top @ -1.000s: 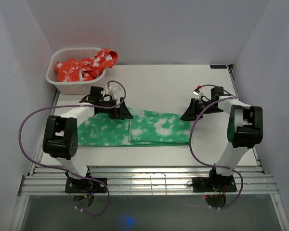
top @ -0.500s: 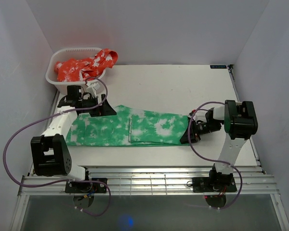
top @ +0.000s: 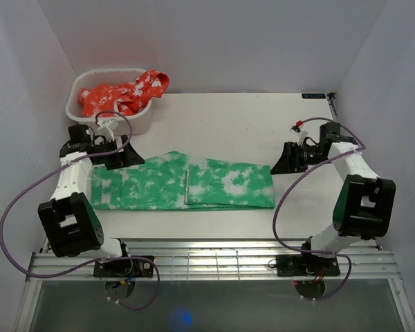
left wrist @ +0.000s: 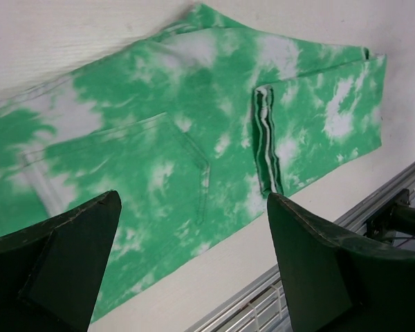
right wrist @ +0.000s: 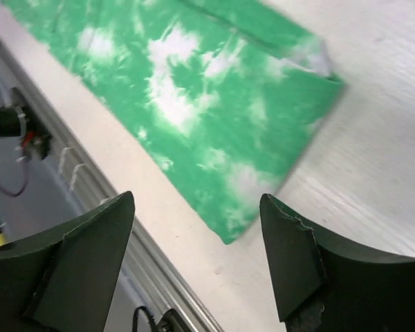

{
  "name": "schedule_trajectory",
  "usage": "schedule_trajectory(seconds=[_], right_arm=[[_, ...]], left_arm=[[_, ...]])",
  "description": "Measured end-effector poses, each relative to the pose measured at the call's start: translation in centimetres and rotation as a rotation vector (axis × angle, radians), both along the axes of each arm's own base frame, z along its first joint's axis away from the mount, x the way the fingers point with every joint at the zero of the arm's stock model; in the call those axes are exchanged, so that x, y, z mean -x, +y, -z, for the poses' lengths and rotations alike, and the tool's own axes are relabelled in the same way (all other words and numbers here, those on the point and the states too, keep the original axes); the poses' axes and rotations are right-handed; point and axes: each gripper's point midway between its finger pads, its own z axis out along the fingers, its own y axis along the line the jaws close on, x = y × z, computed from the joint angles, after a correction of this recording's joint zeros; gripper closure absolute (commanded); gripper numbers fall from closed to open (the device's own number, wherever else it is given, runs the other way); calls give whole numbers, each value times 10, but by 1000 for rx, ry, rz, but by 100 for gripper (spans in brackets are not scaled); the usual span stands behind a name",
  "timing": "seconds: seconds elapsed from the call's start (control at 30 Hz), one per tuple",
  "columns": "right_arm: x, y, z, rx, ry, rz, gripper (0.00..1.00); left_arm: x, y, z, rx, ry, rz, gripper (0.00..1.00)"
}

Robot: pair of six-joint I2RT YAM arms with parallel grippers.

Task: Fold and stack the trousers
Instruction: Fold the trousers

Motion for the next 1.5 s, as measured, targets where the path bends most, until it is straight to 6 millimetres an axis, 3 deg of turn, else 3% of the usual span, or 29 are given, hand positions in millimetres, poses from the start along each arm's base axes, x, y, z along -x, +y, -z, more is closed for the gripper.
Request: schedule_trajectory(seconds=[0.07, 0.13, 0.37, 0.43, 0.6, 0.83, 1.0, 1.2, 1.23, 1.27, 1.37, 1.5], right_arm=[[-5, -13, -6, 79, -67, 39, 27], [-5, -19, 2, 122, -64, 56, 30], [20, -22, 85, 153, 189, 79, 38], [21, -16, 90, 110, 233, 84, 41], [15, -9, 93, 57, 239, 89, 58], [11, -5, 96, 20, 244, 89, 67], [8, -3, 103, 16, 244, 87, 92], [6, -5, 100, 18, 238, 81, 92], [6, -7, 95, 17, 231, 81, 92], [5, -11, 90, 18, 220, 85, 92], [-2, -32, 66, 24, 167, 121, 92], [-21, -77, 26, 44, 66, 197, 92]], left_arm=[[1, 22, 0, 0, 2, -55, 2], [4, 43, 0, 7, 8, -110, 2], [9, 102, -7, 69, 24, -220, 15], [12, 119, 0, 91, 41, -245, 18], [26, 150, 19, 105, 80, -302, 21], [32, 154, 33, 44, 80, -277, 21], [40, 158, 37, 14, 86, -278, 21], [43, 162, 34, -20, 71, -276, 16], [43, 162, 34, -24, 70, -273, 5], [44, 163, 35, -31, 66, -265, 2], [45, 162, 37, -42, 57, -246, 2], [51, 154, 45, -33, 63, -219, 2]])
